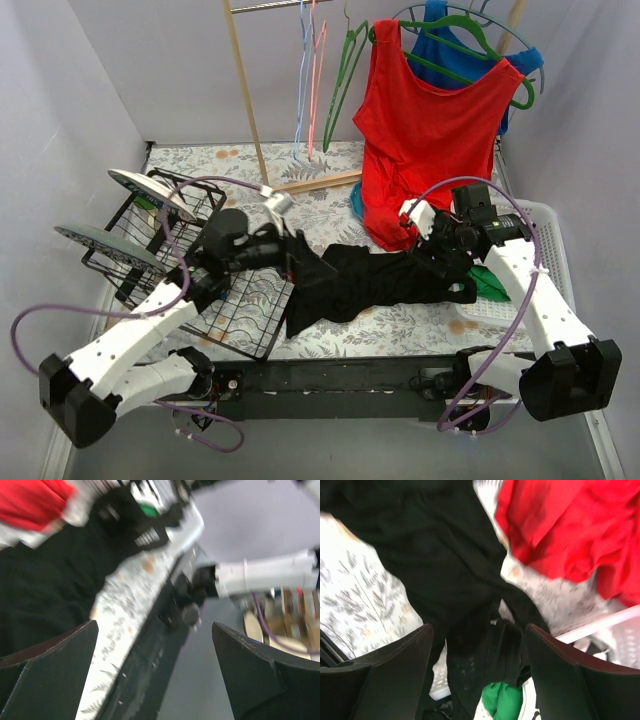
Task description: Place the tank top on the hanger
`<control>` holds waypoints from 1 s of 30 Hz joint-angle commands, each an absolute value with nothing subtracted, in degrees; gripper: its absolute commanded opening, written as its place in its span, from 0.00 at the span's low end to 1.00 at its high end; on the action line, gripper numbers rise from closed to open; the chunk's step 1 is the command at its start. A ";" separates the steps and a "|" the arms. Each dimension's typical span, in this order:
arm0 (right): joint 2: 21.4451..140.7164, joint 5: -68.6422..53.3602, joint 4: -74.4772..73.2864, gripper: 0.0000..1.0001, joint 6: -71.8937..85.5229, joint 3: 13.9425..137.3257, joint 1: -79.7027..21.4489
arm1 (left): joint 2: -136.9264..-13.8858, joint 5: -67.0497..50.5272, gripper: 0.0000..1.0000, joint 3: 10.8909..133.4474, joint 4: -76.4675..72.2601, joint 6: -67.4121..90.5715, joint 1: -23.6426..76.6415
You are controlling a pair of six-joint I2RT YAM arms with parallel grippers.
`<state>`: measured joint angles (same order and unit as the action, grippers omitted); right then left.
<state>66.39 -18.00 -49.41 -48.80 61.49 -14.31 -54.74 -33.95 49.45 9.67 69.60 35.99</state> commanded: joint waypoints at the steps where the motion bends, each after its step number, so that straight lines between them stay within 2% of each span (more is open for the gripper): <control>1: 69.34 -14.14 -47.82 0.81 -54.23 58.97 -13.71 | -60.97 -26.39 0.98 51.41 7.82 68.29 44.99; 4: 74.16 -13.54 -44.83 0.80 -52.83 60.20 -15.46 | -64.50 -19.20 0.98 50.98 9.31 67.59 47.19; 9: 85.15 -10.73 -42.98 0.75 -51.33 61.70 -19.50 | -66.62 -16.00 0.96 47.03 9.76 69.52 48.51; 17: 90.78 -8.52 -38.06 0.66 -49.66 58.10 -22.94 | -57.84 -13.71 0.98 43.42 11.33 68.82 48.69; 20: 90.79 -11.93 -39.80 0.36 -49.31 58.88 -23.47 | -55.20 -12.83 0.98 43.77 12.48 68.38 48.69; 21: 90.36 -13.08 -40.60 0.15 -49.22 59.32 -23.81 | -54.76 -12.66 0.98 43.86 12.74 68.20 48.69; 22: 89.74 -14.23 -41.82 0.08 -49.22 60.28 -24.17 | -53.97 -12.57 0.98 43.94 13.01 68.12 48.69; 24: 86.24 -17.92 -45.94 0.01 -49.65 62.13 -25.83 | -53.09 -12.74 0.98 44.47 13.88 67.59 48.60; 30: 77.87 -33.46 -54.04 0.01 -48.96 78.37 -31.45 | -47.91 -10.29 0.98 47.80 16.61 64.61 48.69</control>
